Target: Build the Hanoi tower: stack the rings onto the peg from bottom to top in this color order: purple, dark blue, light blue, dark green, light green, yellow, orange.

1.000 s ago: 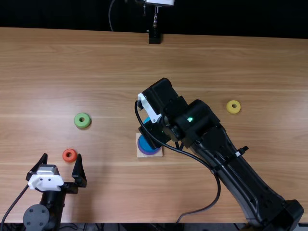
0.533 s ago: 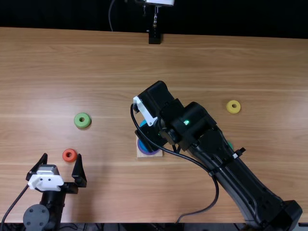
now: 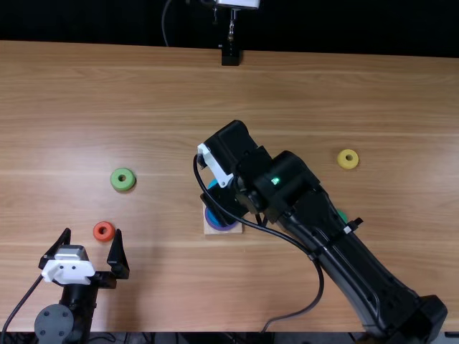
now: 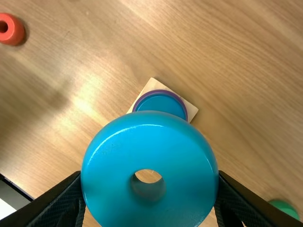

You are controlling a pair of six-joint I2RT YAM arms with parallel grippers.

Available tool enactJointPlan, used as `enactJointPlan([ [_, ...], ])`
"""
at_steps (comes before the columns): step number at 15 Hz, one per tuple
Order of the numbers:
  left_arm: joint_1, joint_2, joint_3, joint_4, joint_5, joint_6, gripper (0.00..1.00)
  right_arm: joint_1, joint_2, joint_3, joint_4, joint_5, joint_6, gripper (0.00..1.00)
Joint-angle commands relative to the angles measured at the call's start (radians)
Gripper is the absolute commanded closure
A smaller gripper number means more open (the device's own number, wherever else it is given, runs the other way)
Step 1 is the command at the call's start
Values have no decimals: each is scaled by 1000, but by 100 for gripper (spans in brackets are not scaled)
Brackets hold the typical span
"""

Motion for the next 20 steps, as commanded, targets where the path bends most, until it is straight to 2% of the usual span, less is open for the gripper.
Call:
enactJointPlan([
  [1, 6, -12, -32, -1, 16, 8, 0, 2, 18, 1, 4, -8, 1, 100],
  [7, 6, -12, -32, -1, 16, 8, 0, -2, 18, 4, 6, -25, 1, 100],
  [20, 6, -12, -32, -1, 16, 8, 0, -23, 20, 7, 6, -21, -5, 100],
])
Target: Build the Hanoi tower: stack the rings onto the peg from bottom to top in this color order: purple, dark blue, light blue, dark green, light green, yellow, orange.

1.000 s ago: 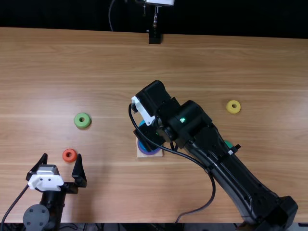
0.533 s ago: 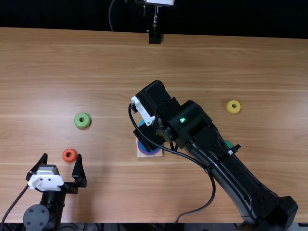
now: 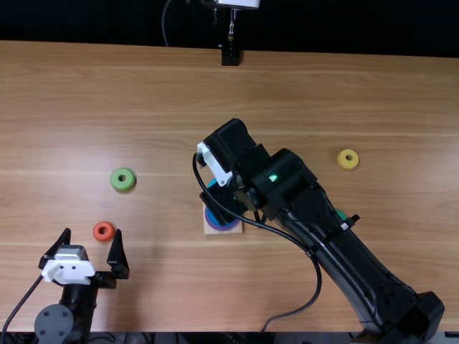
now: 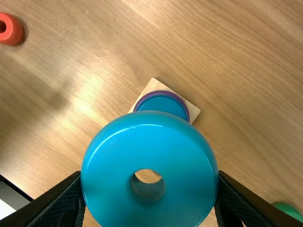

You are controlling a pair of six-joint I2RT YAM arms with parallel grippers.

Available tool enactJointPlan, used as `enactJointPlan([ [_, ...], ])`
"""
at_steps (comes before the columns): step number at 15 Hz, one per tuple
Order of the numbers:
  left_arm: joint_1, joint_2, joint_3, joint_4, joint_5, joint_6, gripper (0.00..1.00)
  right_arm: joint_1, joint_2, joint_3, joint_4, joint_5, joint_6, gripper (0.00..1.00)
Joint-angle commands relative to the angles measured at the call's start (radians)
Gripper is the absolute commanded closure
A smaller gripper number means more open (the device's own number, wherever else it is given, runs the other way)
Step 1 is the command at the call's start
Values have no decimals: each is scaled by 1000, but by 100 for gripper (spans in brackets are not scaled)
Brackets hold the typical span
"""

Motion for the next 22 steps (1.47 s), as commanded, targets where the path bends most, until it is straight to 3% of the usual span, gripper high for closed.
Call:
enactJointPlan([
  [1, 6, -12, -32, -1, 16, 8, 0, -13, 9, 7, -1, -7, -4, 100],
  [14, 6, -12, -32, -1, 16, 8, 0, -27, 20, 4, -1, -7, -6, 100],
  [15, 6, -12, -32, -1, 16, 8, 0, -27, 20, 7, -1, -5, -6, 94],
  [17, 6, -12, -32, -1, 16, 8, 0, -27, 22, 5, -1, 6, -10, 47],
  [18, 6, -12, -32, -1, 16, 8, 0, -27, 22, 7, -1, 7, -10, 29],
  [20, 6, -12, -32, -1, 16, 8, 0, -27, 22, 7, -1, 9, -10, 7],
  [22, 6, -12, -32, -1, 16, 8, 0, -27, 22, 5, -1, 9, -10, 0],
])
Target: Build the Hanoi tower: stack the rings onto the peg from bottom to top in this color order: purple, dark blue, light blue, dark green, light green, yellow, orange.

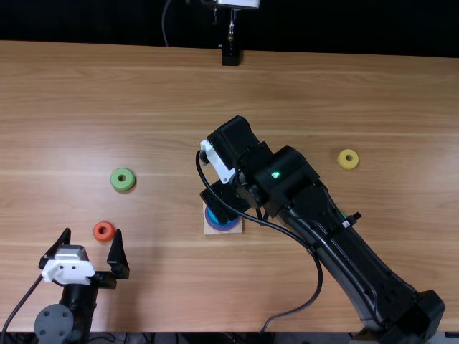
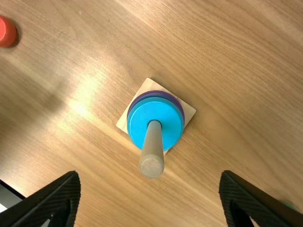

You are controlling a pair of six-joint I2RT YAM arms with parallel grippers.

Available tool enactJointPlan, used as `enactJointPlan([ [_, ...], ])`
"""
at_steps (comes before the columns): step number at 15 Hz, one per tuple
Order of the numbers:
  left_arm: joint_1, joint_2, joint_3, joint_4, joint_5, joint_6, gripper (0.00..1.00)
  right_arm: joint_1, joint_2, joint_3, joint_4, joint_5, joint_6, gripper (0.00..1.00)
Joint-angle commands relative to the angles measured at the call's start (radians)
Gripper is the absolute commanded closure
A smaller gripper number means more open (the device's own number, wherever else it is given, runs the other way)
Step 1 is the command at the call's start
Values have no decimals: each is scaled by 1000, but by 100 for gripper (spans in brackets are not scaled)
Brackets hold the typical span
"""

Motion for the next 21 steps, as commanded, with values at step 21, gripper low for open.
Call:
enactJointPlan([
  [21, 6, -12, -32, -2, 15, 8, 0, -577, -387, -766, 852, 4, -60, 0],
])
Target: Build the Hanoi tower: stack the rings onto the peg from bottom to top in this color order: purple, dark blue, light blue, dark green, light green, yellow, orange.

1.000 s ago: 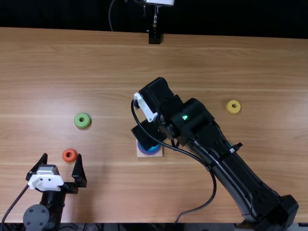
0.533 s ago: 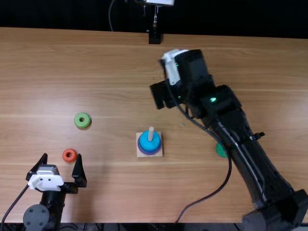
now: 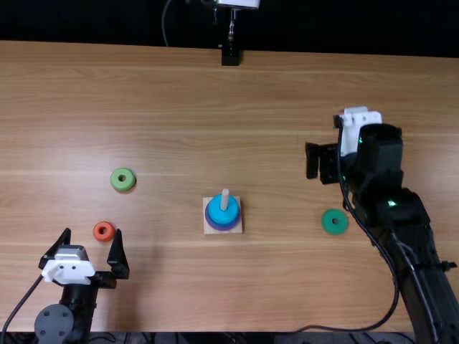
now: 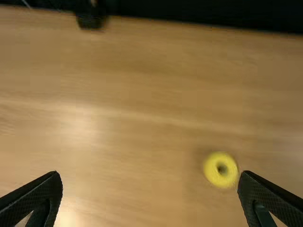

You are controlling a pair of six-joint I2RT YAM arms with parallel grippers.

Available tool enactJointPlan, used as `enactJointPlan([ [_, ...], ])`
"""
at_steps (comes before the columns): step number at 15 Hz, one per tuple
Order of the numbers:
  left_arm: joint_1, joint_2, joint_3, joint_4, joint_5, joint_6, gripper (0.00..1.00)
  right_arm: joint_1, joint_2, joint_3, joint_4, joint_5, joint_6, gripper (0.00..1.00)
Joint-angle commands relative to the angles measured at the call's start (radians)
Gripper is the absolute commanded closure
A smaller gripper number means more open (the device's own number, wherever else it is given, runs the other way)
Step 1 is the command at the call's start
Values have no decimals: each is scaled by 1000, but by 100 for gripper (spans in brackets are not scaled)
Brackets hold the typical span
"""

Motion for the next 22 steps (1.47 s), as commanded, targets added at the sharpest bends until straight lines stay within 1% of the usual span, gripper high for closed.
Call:
enactJointPlan([
  [1, 6, -12, -32, -1, 16, 8, 0, -35, -11, -89, 3, 0, -21, 0],
  [2, 6, -12, -32, -1, 16, 8, 0, -44, -11, -142, 1, 0, -21, 0],
  [4, 6, -12, -32, -1, 16, 8, 0, -48, -6, -216, -6, 0, -12, 0],
  [6, 6, -12, -32, -1, 16, 8, 0, -82, -6, -234, -8, 1, -10, 0],
  [10, 6, -12, -32, -1, 16, 8, 0, -87, 9, -225, -37, 0, -18, 0],
  [12, 6, -12, -32, -1, 16, 8, 0, -85, 75, -213, -137, 0, -20, 0],
  [13, 6, -12, -32, -1, 16, 8, 0, -85, 89, -196, -168, 0, -16, 0],
  [17, 6, -12, -32, -1, 16, 8, 0, -85, 155, -152, -172, -2, -12, 0],
  [22, 6, -12, -32, -1, 16, 8, 0, -87, 210, -145, -174, -2, -14, 0],
])
